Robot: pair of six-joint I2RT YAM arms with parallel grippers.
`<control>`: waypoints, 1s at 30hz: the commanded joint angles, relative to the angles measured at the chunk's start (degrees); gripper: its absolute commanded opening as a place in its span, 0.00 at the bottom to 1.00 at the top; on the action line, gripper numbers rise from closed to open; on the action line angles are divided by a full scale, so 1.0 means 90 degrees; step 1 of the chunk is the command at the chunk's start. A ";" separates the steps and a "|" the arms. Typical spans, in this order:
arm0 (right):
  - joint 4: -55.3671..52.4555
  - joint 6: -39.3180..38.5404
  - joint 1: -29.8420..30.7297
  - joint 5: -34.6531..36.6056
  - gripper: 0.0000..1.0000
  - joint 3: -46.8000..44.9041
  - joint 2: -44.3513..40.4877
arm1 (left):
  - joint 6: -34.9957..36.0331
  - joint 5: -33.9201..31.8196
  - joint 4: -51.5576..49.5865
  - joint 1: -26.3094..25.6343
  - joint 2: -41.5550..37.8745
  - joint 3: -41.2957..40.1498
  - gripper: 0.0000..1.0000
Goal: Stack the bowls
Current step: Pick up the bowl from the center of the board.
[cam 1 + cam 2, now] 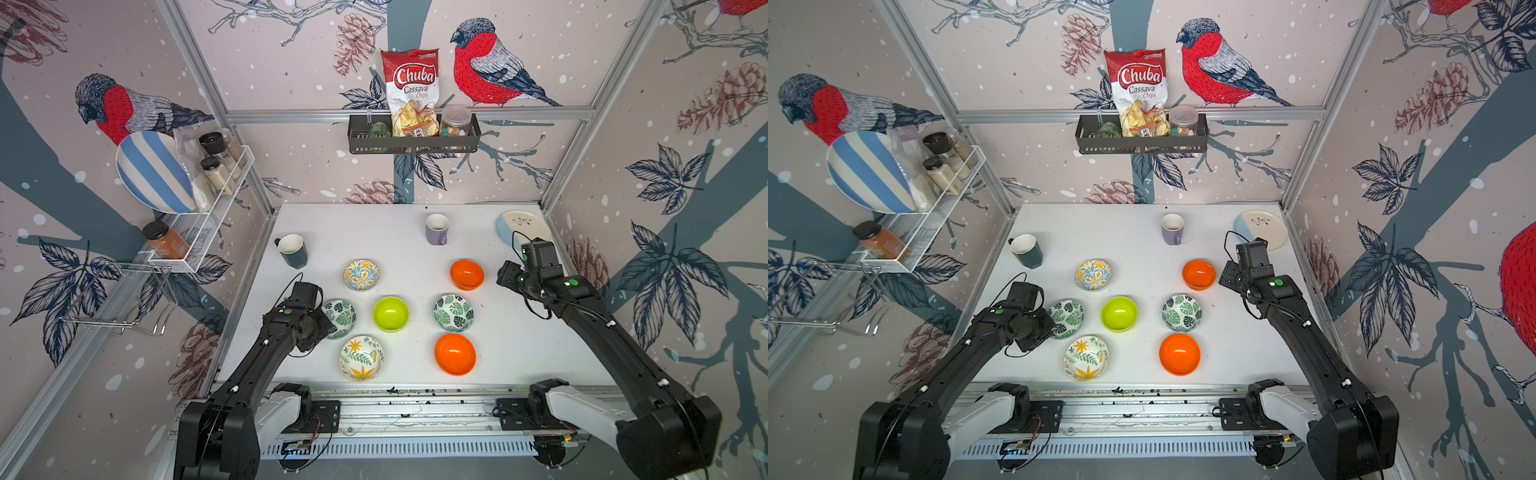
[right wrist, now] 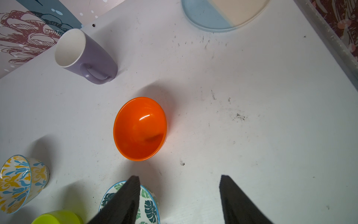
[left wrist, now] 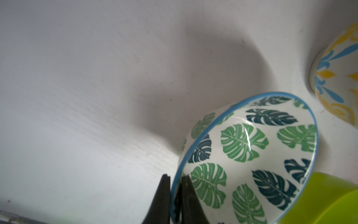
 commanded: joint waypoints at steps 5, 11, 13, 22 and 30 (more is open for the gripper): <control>-0.0025 -0.0036 0.0004 -0.0060 0.67 0.0029 0.0057 | 0.0061 -0.0212 -0.0394 0.0011 -0.0260 0.0336 0.00; -0.0062 -0.0051 0.0019 -0.0137 0.67 0.0073 0.0085 | 0.0223 -0.0276 -0.0842 0.0125 -0.0520 0.0888 0.00; -0.0105 -0.0063 0.0045 -0.0171 0.67 0.0131 0.0095 | 0.0357 -0.0191 -0.1000 0.0165 -0.0553 0.1207 0.00; -0.0828 -0.0260 0.0895 -0.0327 0.65 0.1098 0.0531 | 0.1379 0.1392 -0.1565 -0.0401 -0.0003 0.2750 0.00; -0.1481 -0.0229 0.2218 -0.1319 0.63 0.2426 0.1298 | 0.1309 0.1597 -0.1008 -0.1677 0.0366 0.3049 0.00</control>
